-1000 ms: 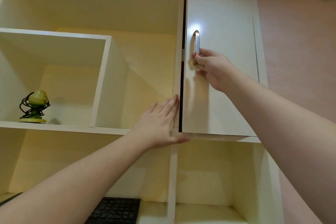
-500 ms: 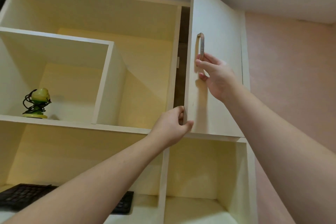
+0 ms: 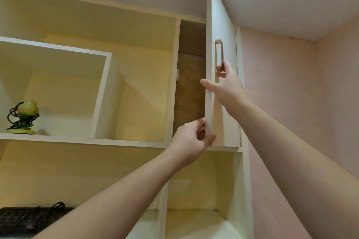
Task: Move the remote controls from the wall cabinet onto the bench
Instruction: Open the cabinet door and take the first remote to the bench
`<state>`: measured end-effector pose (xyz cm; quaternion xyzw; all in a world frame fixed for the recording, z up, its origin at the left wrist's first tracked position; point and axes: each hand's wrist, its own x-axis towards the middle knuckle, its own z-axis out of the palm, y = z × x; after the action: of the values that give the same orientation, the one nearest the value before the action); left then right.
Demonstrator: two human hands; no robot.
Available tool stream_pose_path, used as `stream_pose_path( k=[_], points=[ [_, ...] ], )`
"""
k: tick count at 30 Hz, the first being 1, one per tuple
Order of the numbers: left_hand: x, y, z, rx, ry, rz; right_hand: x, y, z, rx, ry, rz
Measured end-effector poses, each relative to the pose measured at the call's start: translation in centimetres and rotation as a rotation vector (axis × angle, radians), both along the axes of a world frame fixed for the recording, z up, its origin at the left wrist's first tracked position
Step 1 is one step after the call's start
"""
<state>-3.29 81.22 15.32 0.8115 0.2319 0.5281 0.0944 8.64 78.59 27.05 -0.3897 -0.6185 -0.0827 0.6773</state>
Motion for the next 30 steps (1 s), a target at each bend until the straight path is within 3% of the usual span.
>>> stream_pose_path(
  k=[2,7,13,21,25,30],
  points=[
    [1.1,-0.9,-0.3,-0.019,0.027,-0.096,0.1,-0.7,-1.1,0.026,-0.068,-0.238],
    [4.6,-2.8,-1.1,-0.011,0.131,-0.223,3.3,-3.3,-3.5,0.071,-0.143,-0.463],
    [6.9,-2.9,-1.3,0.065,0.157,-0.320,7.6,-4.7,-5.5,0.054,-0.340,-0.487],
    [11.4,-2.8,-1.3,0.154,0.263,-0.265,14.0,-6.3,-6.8,-0.020,-0.391,-0.579],
    [14.2,-2.5,-1.0,0.231,0.354,-0.090,17.8,-7.5,-8.0,-0.106,-0.477,-0.728],
    [16.2,-2.2,-1.0,0.234,0.329,0.035,19.7,-7.6,-10.0,-0.117,-0.584,-0.896]
  ],
)
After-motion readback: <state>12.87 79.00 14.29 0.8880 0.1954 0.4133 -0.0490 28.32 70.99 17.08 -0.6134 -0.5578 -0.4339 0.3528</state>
